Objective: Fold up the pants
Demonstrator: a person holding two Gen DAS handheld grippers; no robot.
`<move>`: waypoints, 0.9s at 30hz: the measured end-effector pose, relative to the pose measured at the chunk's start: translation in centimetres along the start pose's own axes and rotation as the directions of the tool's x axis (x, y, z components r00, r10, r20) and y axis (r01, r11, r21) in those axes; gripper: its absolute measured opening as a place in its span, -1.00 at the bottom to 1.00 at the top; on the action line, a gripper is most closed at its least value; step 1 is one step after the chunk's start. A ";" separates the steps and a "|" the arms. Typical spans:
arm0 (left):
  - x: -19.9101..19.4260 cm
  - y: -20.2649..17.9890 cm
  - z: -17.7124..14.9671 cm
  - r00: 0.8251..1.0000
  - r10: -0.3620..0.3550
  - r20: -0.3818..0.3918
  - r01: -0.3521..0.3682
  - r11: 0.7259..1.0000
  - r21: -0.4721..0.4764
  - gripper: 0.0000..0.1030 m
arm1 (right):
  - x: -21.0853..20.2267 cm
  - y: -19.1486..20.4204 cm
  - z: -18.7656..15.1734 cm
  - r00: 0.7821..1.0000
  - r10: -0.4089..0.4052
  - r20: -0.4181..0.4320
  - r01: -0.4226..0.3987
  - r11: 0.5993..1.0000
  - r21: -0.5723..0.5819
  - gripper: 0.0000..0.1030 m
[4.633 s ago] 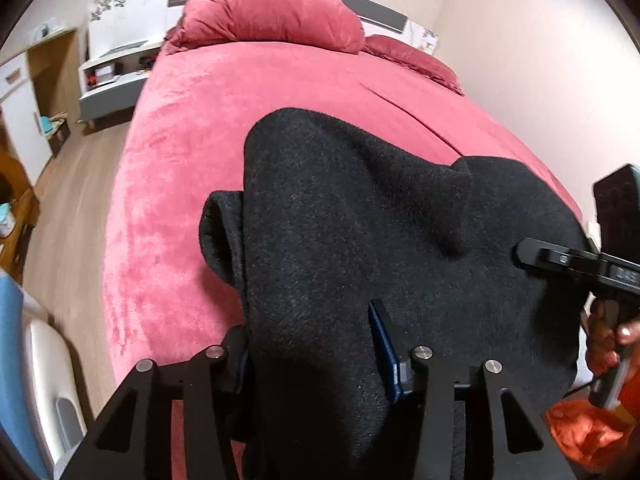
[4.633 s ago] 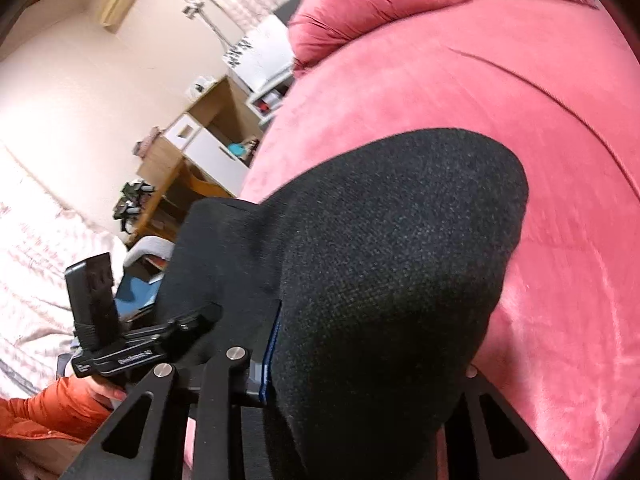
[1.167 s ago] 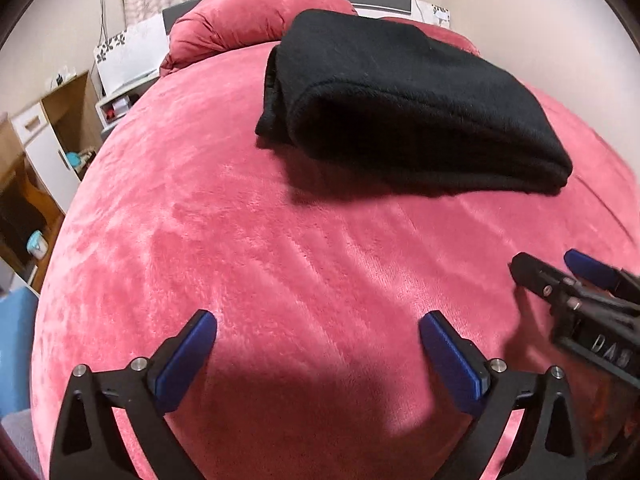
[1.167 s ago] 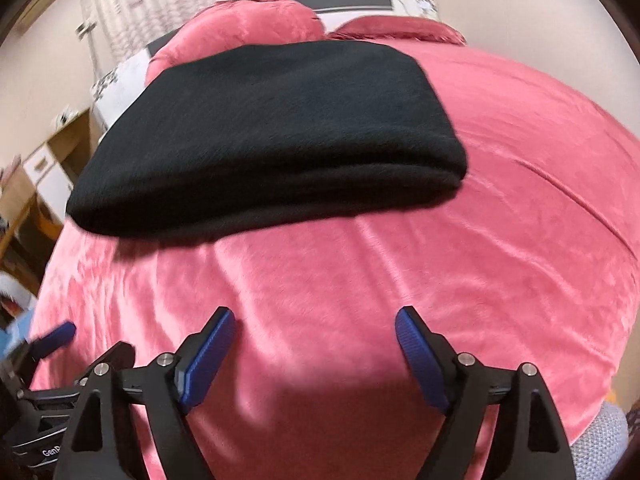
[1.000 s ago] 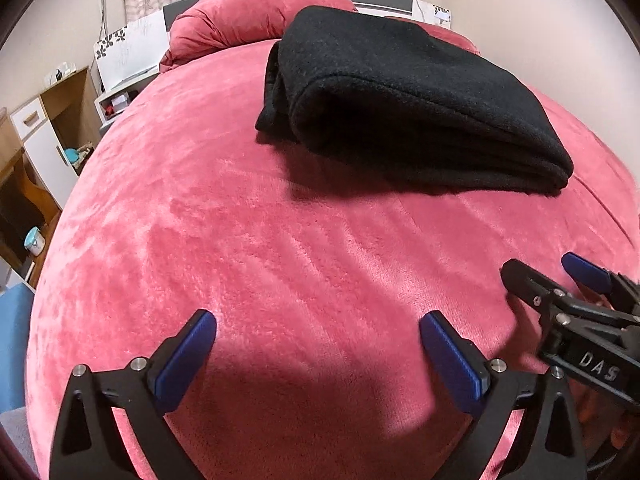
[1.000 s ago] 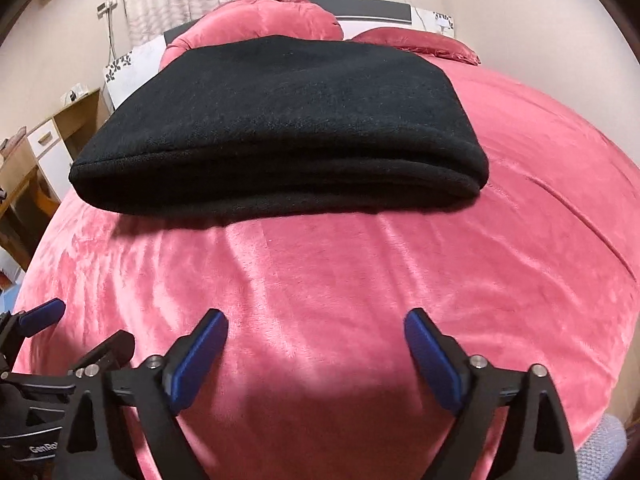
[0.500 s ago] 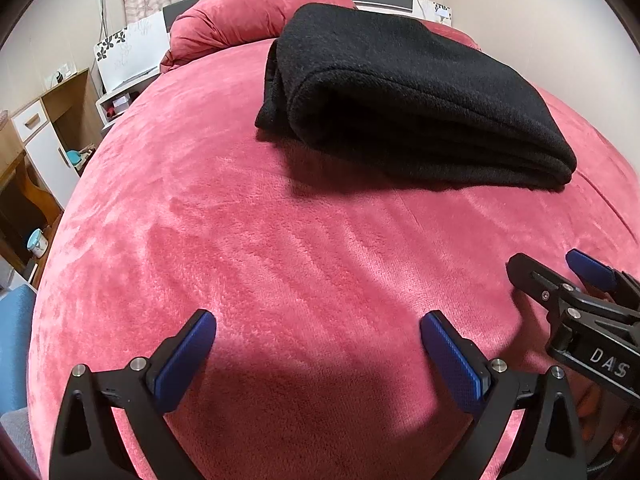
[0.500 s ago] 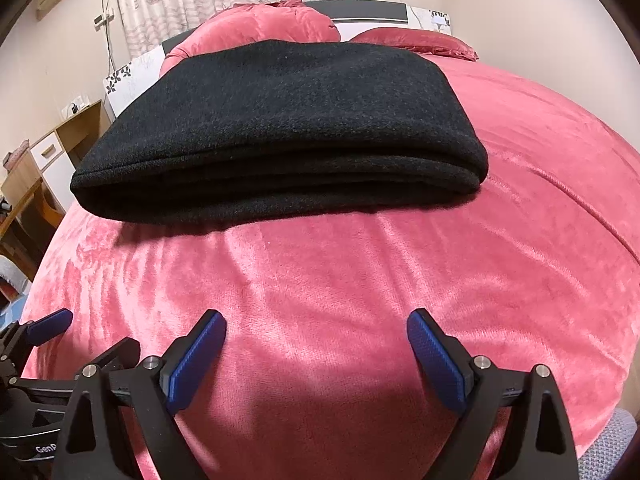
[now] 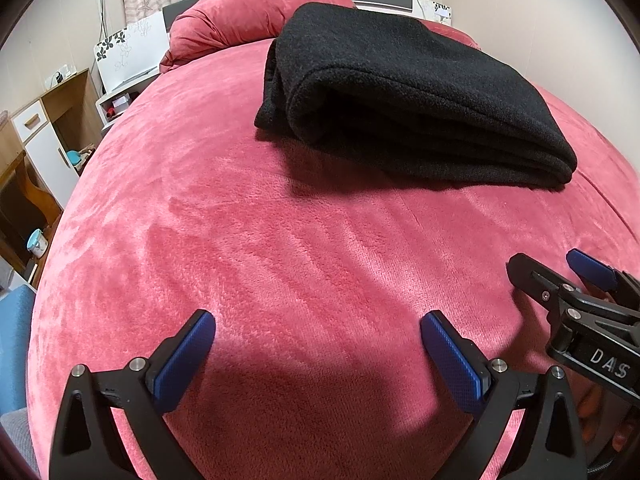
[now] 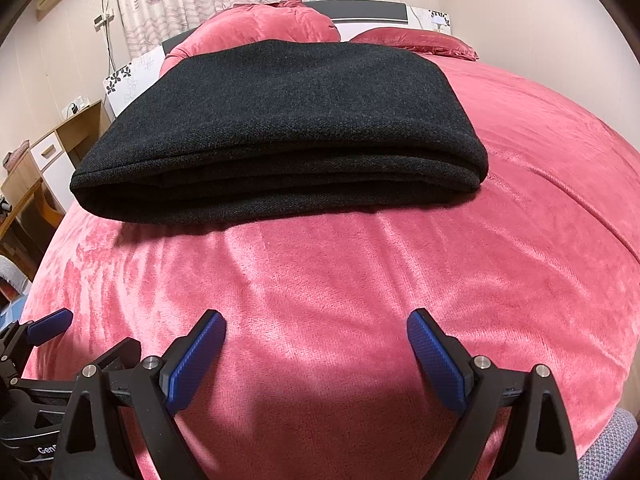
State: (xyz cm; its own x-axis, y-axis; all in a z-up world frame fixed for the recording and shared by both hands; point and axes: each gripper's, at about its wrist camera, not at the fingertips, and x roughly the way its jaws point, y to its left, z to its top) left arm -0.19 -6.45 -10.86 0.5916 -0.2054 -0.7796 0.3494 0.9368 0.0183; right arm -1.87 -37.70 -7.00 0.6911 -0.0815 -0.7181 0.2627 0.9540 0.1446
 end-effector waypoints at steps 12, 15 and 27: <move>0.2 0.1 0.0 1.000 -0.003 -0.001 0.003 1.000 -0.003 1.00 | -0.1 -0.1 0.0 1.000 0.000 0.000 0.000 1.000 0.000 0.85; 0.1 0.1 0.0 1.000 -0.002 -0.001 0.002 1.000 -0.003 1.00 | 0.0 -0.1 0.0 1.000 0.000 0.000 0.000 1.000 0.000 0.85; 0.2 0.1 0.0 1.000 0.003 0.004 -0.003 1.000 0.000 1.00 | 0.0 -0.1 0.0 1.000 0.000 0.000 0.000 1.000 -0.001 0.85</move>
State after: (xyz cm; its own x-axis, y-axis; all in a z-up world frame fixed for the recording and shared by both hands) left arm 0.00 -6.43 -11.01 0.5957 -0.2036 -0.7770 0.3478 0.9373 0.0210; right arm -1.89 -37.76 -6.99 0.6911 -0.0814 -0.7181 0.2622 0.9542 0.1442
